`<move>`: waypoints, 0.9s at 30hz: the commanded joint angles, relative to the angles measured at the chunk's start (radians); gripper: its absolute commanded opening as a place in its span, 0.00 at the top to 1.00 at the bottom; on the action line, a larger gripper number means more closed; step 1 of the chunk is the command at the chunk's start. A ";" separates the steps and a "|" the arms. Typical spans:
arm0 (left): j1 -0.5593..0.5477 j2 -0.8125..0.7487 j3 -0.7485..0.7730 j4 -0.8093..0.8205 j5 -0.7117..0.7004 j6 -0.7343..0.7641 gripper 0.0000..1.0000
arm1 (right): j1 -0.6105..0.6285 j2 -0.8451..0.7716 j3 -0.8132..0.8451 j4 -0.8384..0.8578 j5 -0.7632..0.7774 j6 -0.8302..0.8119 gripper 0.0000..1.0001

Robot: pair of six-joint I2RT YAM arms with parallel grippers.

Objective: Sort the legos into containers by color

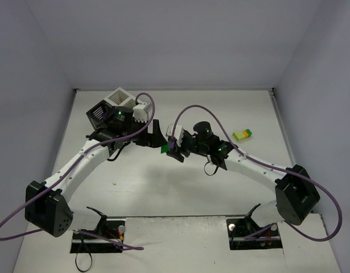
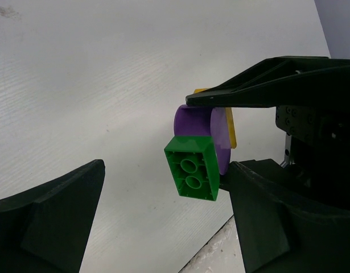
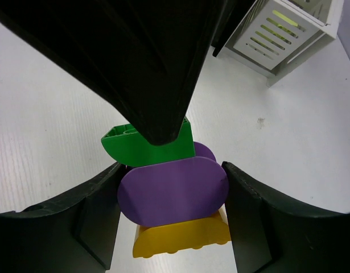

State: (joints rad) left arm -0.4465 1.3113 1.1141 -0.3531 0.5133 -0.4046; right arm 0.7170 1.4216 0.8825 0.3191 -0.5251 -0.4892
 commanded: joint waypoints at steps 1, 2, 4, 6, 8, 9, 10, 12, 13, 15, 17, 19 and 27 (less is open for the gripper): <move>-0.009 0.019 0.024 0.042 0.040 -0.019 0.18 | 0.006 -0.059 0.003 0.117 -0.019 0.015 1.00; -0.009 0.022 0.024 0.042 0.048 -0.020 0.18 | 0.004 -0.061 0.001 0.120 -0.019 0.015 1.00; -0.011 0.031 0.024 0.057 0.074 -0.033 0.18 | 0.006 -0.064 -0.004 0.129 -0.023 0.018 1.00; -0.009 0.035 0.021 0.068 0.096 -0.039 0.19 | 0.006 -0.069 -0.011 0.138 -0.026 0.020 1.00; -0.009 0.042 0.020 0.072 0.114 -0.045 0.24 | 0.006 -0.070 -0.014 0.144 -0.026 0.020 1.00; -0.009 0.045 0.018 0.083 0.125 -0.049 0.26 | 0.007 -0.073 -0.014 0.146 -0.029 0.020 1.00; -0.011 0.049 0.016 0.089 0.135 -0.057 0.29 | 0.006 -0.073 -0.017 0.146 -0.030 0.021 1.00; -0.009 0.058 0.015 0.101 0.165 -0.065 0.41 | 0.006 -0.075 -0.023 0.155 -0.029 0.021 0.99; -0.009 0.060 0.015 0.103 0.171 -0.065 0.49 | 0.004 -0.075 -0.027 0.156 -0.026 0.021 0.99; -0.008 0.066 0.016 0.105 0.179 -0.069 0.74 | 0.004 -0.073 -0.033 0.158 -0.018 0.020 0.99; -0.006 0.068 0.018 0.105 0.194 -0.071 0.80 | 0.004 -0.073 -0.042 0.163 -0.010 0.017 0.99; -0.004 0.072 0.016 0.111 0.214 -0.076 0.83 | 0.004 -0.076 -0.054 0.175 -0.012 0.020 0.99; 0.012 0.086 0.015 0.124 0.255 -0.086 0.92 | -0.005 -0.113 -0.106 0.202 -0.003 0.012 0.99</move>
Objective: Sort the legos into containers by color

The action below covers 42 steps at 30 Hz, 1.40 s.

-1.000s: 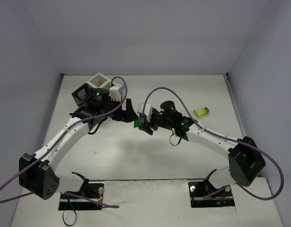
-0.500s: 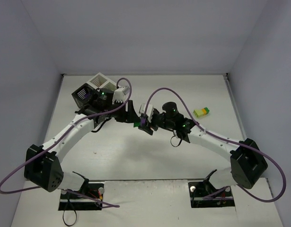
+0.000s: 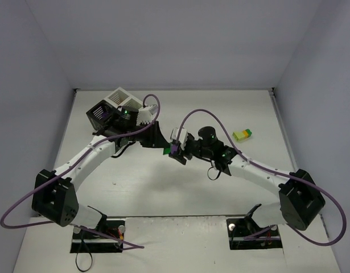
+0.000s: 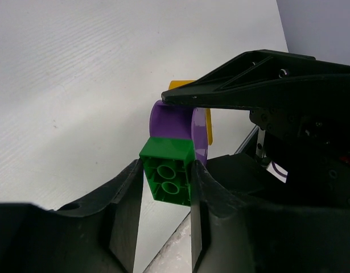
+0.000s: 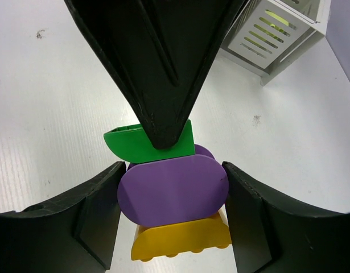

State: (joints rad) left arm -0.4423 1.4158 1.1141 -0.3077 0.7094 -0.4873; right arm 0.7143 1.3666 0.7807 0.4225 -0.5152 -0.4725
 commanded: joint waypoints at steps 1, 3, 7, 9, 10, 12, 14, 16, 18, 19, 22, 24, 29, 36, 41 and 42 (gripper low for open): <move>0.007 -0.018 0.015 0.079 0.056 -0.005 0.77 | -0.003 -0.066 -0.009 0.104 -0.017 -0.003 0.99; 0.008 -0.015 0.015 0.081 0.050 -0.007 0.54 | -0.004 -0.083 -0.015 0.110 -0.022 -0.003 0.99; 0.008 -0.006 0.013 0.079 0.050 -0.007 0.37 | -0.003 -0.096 -0.015 0.102 -0.029 -0.009 0.99; 0.007 0.002 0.013 0.085 0.071 -0.011 0.37 | -0.004 -0.106 -0.017 0.102 -0.037 -0.011 0.99; 0.008 0.005 0.012 0.090 0.079 -0.013 0.37 | -0.003 -0.107 -0.017 0.104 -0.039 -0.009 0.99; 0.007 0.012 0.007 0.107 0.110 -0.019 0.37 | -0.004 -0.113 -0.015 0.104 -0.042 -0.011 0.99; 0.007 0.015 0.003 0.131 0.131 -0.030 0.37 | -0.004 -0.118 -0.015 0.105 -0.046 -0.011 0.99; 0.004 0.012 -0.002 0.146 0.148 -0.037 0.40 | -0.004 -0.123 -0.015 0.104 -0.048 -0.011 0.99; 0.004 0.009 -0.005 0.153 0.156 -0.037 0.56 | -0.004 -0.123 -0.017 0.105 -0.048 -0.012 0.99; 0.005 0.005 -0.005 0.156 0.156 -0.039 0.64 | -0.006 -0.123 -0.017 0.105 -0.048 -0.011 0.99; 0.004 0.000 -0.007 0.153 0.156 -0.036 0.77 | -0.012 -0.118 -0.021 0.104 -0.049 -0.012 0.99; 0.005 -0.002 -0.004 0.148 0.159 -0.030 0.84 | -0.018 -0.115 -0.027 0.104 -0.052 -0.012 0.99; 0.017 -0.006 0.003 0.134 0.186 -0.019 0.89 | -0.055 -0.115 -0.064 0.111 -0.063 -0.008 0.99; 0.056 -0.040 0.021 0.075 0.187 0.030 0.89 | -0.087 -0.129 -0.119 0.144 -0.049 0.005 0.99; 0.097 -0.074 0.042 0.007 0.118 0.098 0.89 | -0.088 -0.129 -0.135 0.151 -0.020 0.011 0.99; 0.120 -0.078 0.049 -0.005 0.084 0.102 0.89 | -0.087 -0.132 -0.138 0.159 -0.016 0.014 0.99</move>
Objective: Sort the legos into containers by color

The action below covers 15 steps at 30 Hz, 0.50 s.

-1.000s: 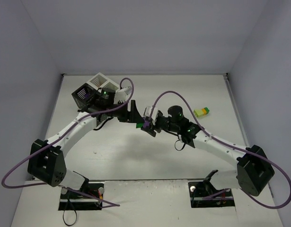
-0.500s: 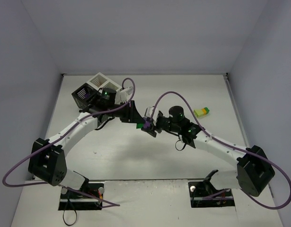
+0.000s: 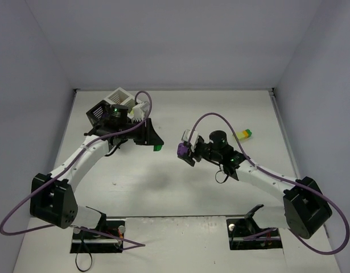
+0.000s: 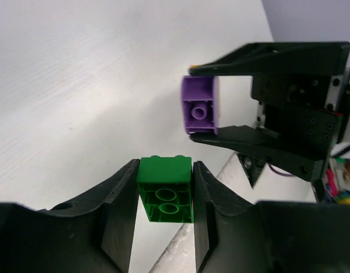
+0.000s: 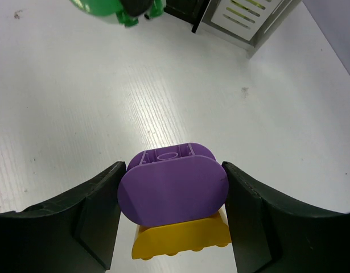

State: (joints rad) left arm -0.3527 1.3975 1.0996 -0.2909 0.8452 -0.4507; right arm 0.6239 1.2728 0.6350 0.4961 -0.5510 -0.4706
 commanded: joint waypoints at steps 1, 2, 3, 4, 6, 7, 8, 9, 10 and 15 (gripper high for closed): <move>0.044 -0.067 0.078 -0.043 -0.140 0.069 0.89 | 0.000 -0.042 0.003 0.087 0.034 0.021 0.99; 0.060 -0.072 0.088 -0.051 -0.190 0.072 0.89 | 0.002 -0.046 0.002 0.090 0.036 0.026 0.99; 0.089 -0.077 0.098 -0.074 -0.251 0.072 0.89 | 0.002 -0.049 0.000 0.096 0.037 0.029 0.99; 0.099 -0.081 0.130 -0.089 -0.419 0.072 0.89 | 0.002 -0.050 -0.003 0.098 0.037 0.033 0.99; 0.115 -0.080 0.163 -0.109 -0.577 0.099 0.89 | 0.002 -0.055 -0.004 0.099 0.037 0.044 0.99; 0.124 -0.074 0.192 -0.108 -0.721 0.107 0.89 | 0.002 -0.061 -0.006 0.102 0.036 0.047 0.99; 0.130 -0.066 0.207 -0.105 -0.779 0.125 0.88 | 0.002 -0.064 -0.009 0.105 0.031 0.056 0.99; 0.135 -0.057 0.223 -0.093 -0.825 0.132 0.88 | 0.002 -0.073 -0.011 0.113 0.026 0.059 0.99; 0.144 -0.036 0.236 -0.085 -0.874 0.135 0.88 | 0.003 -0.079 -0.012 0.113 0.023 0.062 0.99; 0.175 0.046 0.290 -0.008 -0.980 0.152 0.83 | 0.005 -0.128 -0.026 0.119 0.011 0.073 0.99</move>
State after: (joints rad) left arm -0.1921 1.4055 1.3449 -0.3759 0.0212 -0.3359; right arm 0.6243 1.2041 0.6075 0.5144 -0.5236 -0.4160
